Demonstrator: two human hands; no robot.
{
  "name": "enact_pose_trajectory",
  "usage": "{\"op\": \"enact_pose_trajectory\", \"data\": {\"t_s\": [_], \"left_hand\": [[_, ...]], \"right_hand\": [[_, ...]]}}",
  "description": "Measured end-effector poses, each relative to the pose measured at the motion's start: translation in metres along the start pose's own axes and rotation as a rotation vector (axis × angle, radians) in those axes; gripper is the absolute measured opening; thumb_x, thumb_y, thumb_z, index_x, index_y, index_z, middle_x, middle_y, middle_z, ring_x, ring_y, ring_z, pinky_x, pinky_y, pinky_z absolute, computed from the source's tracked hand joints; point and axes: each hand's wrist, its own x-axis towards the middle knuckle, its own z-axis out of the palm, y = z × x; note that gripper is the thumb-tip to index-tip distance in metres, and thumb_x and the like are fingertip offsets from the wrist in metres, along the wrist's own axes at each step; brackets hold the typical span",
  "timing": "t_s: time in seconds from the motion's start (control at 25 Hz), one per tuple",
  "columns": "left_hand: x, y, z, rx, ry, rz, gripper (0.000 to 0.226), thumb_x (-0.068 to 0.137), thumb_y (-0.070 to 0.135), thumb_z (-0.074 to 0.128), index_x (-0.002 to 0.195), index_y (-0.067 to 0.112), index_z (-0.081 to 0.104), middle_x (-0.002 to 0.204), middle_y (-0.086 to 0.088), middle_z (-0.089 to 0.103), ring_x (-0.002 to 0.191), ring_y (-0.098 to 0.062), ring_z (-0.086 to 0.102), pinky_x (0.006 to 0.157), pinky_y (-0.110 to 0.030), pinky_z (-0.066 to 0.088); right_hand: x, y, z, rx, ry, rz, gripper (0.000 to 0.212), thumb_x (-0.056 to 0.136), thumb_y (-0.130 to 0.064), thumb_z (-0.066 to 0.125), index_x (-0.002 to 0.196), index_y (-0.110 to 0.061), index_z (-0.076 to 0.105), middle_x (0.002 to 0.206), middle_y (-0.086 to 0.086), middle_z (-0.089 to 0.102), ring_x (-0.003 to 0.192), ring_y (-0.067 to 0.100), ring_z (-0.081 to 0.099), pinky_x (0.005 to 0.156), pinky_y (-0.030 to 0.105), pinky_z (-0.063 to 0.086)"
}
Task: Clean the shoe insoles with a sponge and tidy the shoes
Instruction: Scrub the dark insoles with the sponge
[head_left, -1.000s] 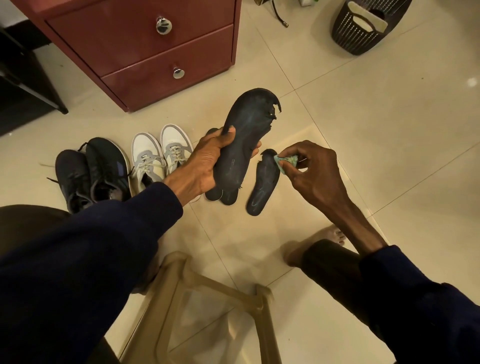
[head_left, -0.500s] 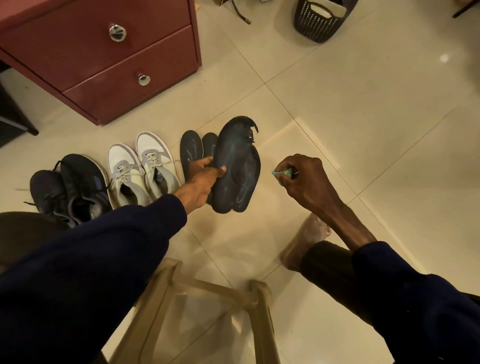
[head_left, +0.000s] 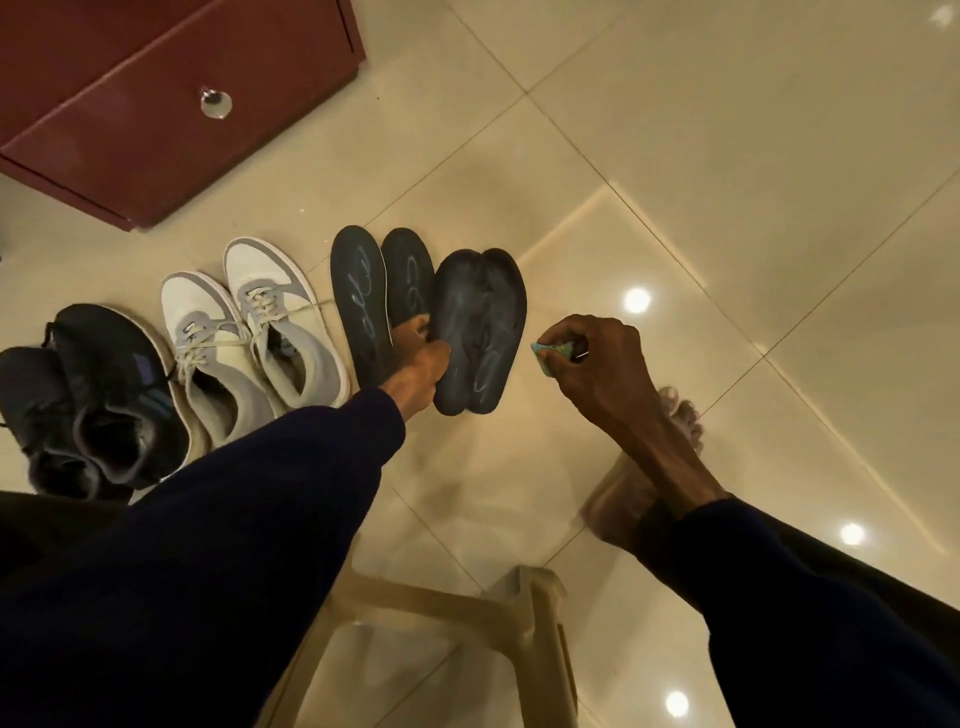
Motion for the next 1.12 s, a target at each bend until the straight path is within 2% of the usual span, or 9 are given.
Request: {"op": "enact_pose_trajectory", "data": {"t_s": [0.08,0.2,0.36,0.56,0.72,0.8,0.88,1.0,1.12], "left_hand": [[0.015,-0.009,0.008,0.008,0.023,0.016,0.027,0.098,-0.005,0.058,0.113,0.017,0.061,0.096,0.004,0.065,0.083,-0.012,0.066,0.056,-0.015,0.051],[0.036,-0.023,0.017,0.025,0.060,0.041,0.037,0.095,-0.008,0.058,0.127,0.010,0.062,0.107,0.001,0.067,0.096,-0.017,0.068,0.065,-0.015,0.054],[0.049,-0.042,0.031,0.117,0.041,0.030,0.044,0.096,-0.009,0.056,0.135,0.009,0.054,0.114,-0.002,0.062,0.102,-0.017,0.063,0.075,-0.020,0.052],[0.055,-0.051,0.054,0.207,-0.046,0.056,0.041,0.097,-0.009,0.056,0.134,0.007,0.051,0.113,-0.003,0.061,0.094,-0.014,0.062,0.058,-0.010,0.049],[0.060,-0.048,0.068,0.224,-0.127,0.085,0.050,0.092,-0.014,0.057,0.136,0.008,0.050,0.117,-0.003,0.061,0.097,-0.014,0.061,0.057,-0.009,0.050],[0.060,-0.048,0.068,0.195,-0.090,0.083,0.051,0.092,-0.014,0.058,0.137,0.009,0.051,0.115,0.000,0.060,0.095,-0.011,0.061,0.057,-0.008,0.050],[0.061,-0.051,0.060,0.156,-0.035,0.089,0.051,0.092,-0.015,0.057,0.137,0.009,0.051,0.115,0.000,0.060,0.099,-0.013,0.063,0.064,-0.009,0.054],[0.064,-0.053,0.045,0.165,0.031,0.113,0.051,0.095,-0.012,0.057,0.140,0.011,0.050,0.128,-0.007,0.062,0.116,-0.020,0.063,0.094,-0.028,0.057],[0.067,-0.055,0.037,0.271,-0.001,0.157,0.052,0.096,-0.008,0.058,0.143,0.011,0.050,0.130,-0.006,0.062,0.116,-0.018,0.061,0.096,-0.027,0.052]], "right_hand": [[-0.003,0.012,0.019,0.042,0.010,0.035,0.005,0.088,-0.017,0.079,0.088,-0.013,0.077,0.080,-0.010,0.067,0.073,-0.005,0.062,0.064,0.006,0.046],[-0.006,0.028,0.034,0.067,0.007,0.069,0.005,0.088,-0.017,0.079,0.089,-0.013,0.077,0.081,-0.010,0.066,0.078,-0.012,0.060,0.064,0.005,0.046],[-0.006,0.049,0.040,0.082,0.014,0.093,0.006,0.088,-0.019,0.080,0.090,-0.013,0.077,0.082,-0.006,0.070,0.076,-0.009,0.062,0.065,0.004,0.046],[-0.007,0.064,0.046,0.085,0.040,0.110,0.009,0.087,-0.021,0.081,0.089,-0.014,0.077,0.081,-0.008,0.070,0.073,-0.009,0.062,0.065,0.003,0.044],[-0.007,0.073,0.050,0.083,0.033,0.094,0.011,0.087,-0.022,0.082,0.092,-0.013,0.077,0.085,-0.006,0.072,0.075,-0.011,0.062,0.066,0.002,0.044],[-0.007,0.076,0.050,0.088,0.035,0.101,0.011,0.087,-0.021,0.081,0.093,-0.012,0.077,0.084,-0.006,0.071,0.076,-0.011,0.062,0.066,0.002,0.044],[-0.005,0.077,0.049,0.094,0.036,0.111,0.012,0.087,-0.021,0.081,0.093,-0.012,0.077,0.084,-0.006,0.071,0.075,-0.013,0.061,0.066,0.002,0.044],[-0.003,0.078,0.049,0.105,0.043,0.106,0.012,0.087,-0.021,0.081,0.095,-0.011,0.078,0.086,-0.004,0.072,0.074,-0.012,0.061,0.066,0.001,0.044],[-0.004,0.080,0.050,0.113,0.034,0.111,0.013,0.088,-0.021,0.081,0.095,-0.011,0.078,0.087,-0.004,0.071,0.075,-0.014,0.061,0.066,0.000,0.043]]}}
